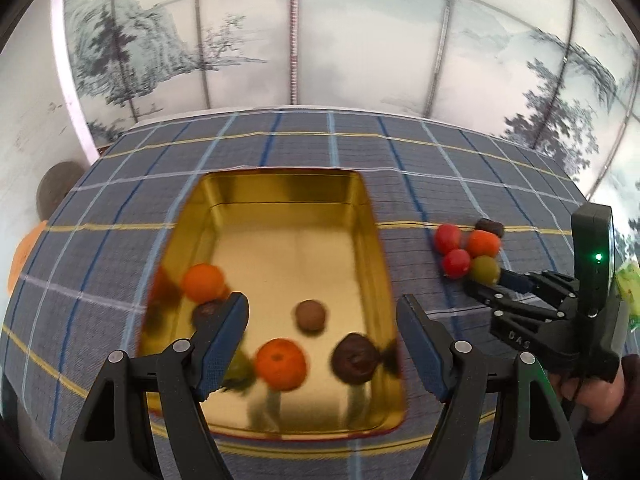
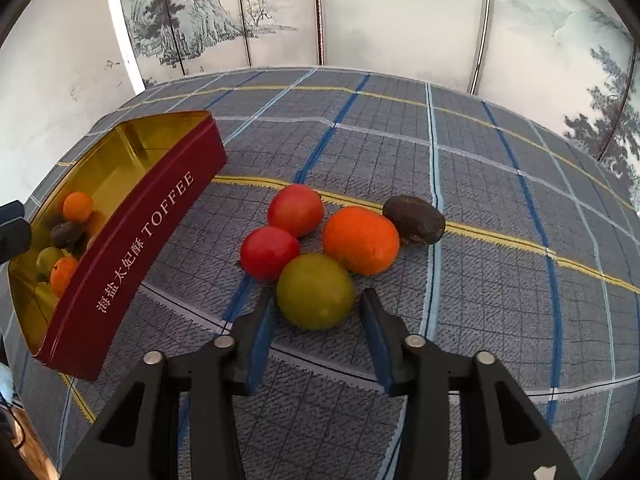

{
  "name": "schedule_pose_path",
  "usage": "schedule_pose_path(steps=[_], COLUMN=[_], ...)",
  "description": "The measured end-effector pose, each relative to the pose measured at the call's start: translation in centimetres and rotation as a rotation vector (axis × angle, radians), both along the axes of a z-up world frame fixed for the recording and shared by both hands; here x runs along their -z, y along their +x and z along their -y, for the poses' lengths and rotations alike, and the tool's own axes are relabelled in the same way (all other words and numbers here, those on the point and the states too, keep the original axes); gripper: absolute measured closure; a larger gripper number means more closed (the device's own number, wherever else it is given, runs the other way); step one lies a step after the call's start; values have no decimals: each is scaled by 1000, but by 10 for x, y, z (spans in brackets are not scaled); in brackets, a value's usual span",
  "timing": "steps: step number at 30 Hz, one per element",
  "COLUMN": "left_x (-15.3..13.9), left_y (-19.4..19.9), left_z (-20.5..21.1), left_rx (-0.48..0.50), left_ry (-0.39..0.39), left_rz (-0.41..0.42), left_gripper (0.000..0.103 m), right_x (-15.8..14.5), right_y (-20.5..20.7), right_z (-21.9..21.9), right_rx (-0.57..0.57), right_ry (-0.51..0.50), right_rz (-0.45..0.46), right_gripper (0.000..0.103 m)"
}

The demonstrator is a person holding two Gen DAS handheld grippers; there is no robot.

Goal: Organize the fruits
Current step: 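Grasp a green-yellow fruit with the right tool, then grasp a red tomato with the left tool and lower it into the tin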

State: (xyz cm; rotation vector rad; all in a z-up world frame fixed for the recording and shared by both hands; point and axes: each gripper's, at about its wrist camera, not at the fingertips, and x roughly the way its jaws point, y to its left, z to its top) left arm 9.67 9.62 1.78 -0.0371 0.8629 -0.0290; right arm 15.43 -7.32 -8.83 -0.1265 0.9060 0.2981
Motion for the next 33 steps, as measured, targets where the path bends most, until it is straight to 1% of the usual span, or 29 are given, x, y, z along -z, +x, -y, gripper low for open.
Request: schedule_pose_path(steps=[4,9,15,17,19,22,23,26,30,31,32,33], left_x=[1,2,18,25,32,43,46,54,61,63,64,65], left_y=[10,25,49,56,63,74,79,90,98,100,101,101], left_z=[29,71,109,116,122,130,132,133,138,139,140,140], left_rx=[48,120,178,191,208,219,215,215,220,223,226,229], left_ry=[18,34,52,55,66,97,105,88,101,102,99,90], left_rz=[-2,6,-30,-45,-60,-77,-88,-113,-124,-125,-131,-135], left_gripper=[27,27,27,30,40,45,47,49,53,59,62,70], right_x=[-1,-8,-11,-11,-8,-1,0,1,1,1,1,1], right_y=[-3,-10,-7,-7,-6,-10,-9,-9,-10,-10,-10,-10], right_z=[10,46,97,107,111,114,114,115,116,116,116,115], right_rx=[4,74,187,209,217,218,218,214,214,215,215,215], right_ry=[46,13,-25,-29,-38,-29,-30,-20,-15,-16,-15,-16], right_rz=[-10,25,41,43,47,47,49,43,41,41,40,40], right_gripper=[70,71,70,70,70,70,70,70,69,69,69,69])
